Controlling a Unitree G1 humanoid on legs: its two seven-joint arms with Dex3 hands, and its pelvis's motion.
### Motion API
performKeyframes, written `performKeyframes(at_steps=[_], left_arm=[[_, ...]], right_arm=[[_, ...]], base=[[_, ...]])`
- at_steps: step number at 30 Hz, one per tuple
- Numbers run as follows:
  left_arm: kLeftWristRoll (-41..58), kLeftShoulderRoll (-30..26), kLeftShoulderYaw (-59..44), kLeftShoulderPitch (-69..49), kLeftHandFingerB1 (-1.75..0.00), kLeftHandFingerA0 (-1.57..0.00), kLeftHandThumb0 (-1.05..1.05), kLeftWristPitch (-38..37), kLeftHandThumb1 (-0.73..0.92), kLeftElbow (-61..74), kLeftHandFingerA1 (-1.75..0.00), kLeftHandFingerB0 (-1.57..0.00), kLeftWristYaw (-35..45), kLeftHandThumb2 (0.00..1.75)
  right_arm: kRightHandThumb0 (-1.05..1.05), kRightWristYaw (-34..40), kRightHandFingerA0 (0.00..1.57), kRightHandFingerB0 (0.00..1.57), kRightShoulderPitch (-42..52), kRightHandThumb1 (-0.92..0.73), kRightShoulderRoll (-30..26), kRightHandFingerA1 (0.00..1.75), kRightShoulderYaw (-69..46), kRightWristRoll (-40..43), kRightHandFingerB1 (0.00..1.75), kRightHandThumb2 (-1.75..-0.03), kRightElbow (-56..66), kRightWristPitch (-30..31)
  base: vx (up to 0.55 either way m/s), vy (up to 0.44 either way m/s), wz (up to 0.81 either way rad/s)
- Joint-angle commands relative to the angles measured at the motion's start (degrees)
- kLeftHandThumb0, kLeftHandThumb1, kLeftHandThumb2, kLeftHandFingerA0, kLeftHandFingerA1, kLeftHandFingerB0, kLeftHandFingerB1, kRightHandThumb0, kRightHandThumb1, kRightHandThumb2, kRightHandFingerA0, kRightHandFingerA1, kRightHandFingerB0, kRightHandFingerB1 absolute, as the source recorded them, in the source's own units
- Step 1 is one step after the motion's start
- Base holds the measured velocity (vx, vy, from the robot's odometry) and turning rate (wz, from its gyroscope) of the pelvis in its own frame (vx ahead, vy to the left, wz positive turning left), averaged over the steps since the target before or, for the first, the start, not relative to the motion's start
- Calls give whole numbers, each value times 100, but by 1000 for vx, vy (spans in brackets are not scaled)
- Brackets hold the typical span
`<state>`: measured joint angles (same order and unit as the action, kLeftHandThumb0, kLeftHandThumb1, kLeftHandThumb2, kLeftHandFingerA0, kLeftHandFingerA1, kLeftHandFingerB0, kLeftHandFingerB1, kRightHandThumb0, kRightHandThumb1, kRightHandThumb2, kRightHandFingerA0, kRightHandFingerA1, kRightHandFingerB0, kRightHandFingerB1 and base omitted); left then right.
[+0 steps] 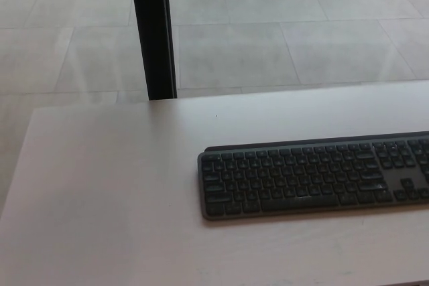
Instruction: The robot uses its right fingers to click on the space key of the black keyboard placed on the center of the white desk.
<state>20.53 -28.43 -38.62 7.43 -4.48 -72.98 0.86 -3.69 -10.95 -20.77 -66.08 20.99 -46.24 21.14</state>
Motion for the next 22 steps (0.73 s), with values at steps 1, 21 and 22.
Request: performKeyframes(at_steps=[1, 21, 22], left_arm=[[18, -65, 65, -44, -55, -63, -55, 47, 74, 4, -73, -53, 62, 62], [181, -55, 16, 61, -57, -65, -54, 120, 72, -32, -71, -54, -38, 61], [178, -57, 18, 63, -57, -65, -54, 121, 72, -35, -71, -54, -46, 61]], right_arm=[[-62, 237, 84, 58, 97, -59, -21, 87, 218, 338, 81, -70, 58, -134], [-65, 290, 88, 54, 242, -56, -89, 86, 982, 791, 79, -70, 83, -236], [-65, 291, 88, 54, 240, -56, -93, 86, 985, 796, 79, -70, 74, -238]], base=[[0, 0, 0], [0, 0, 0], [0, 0, 0]])
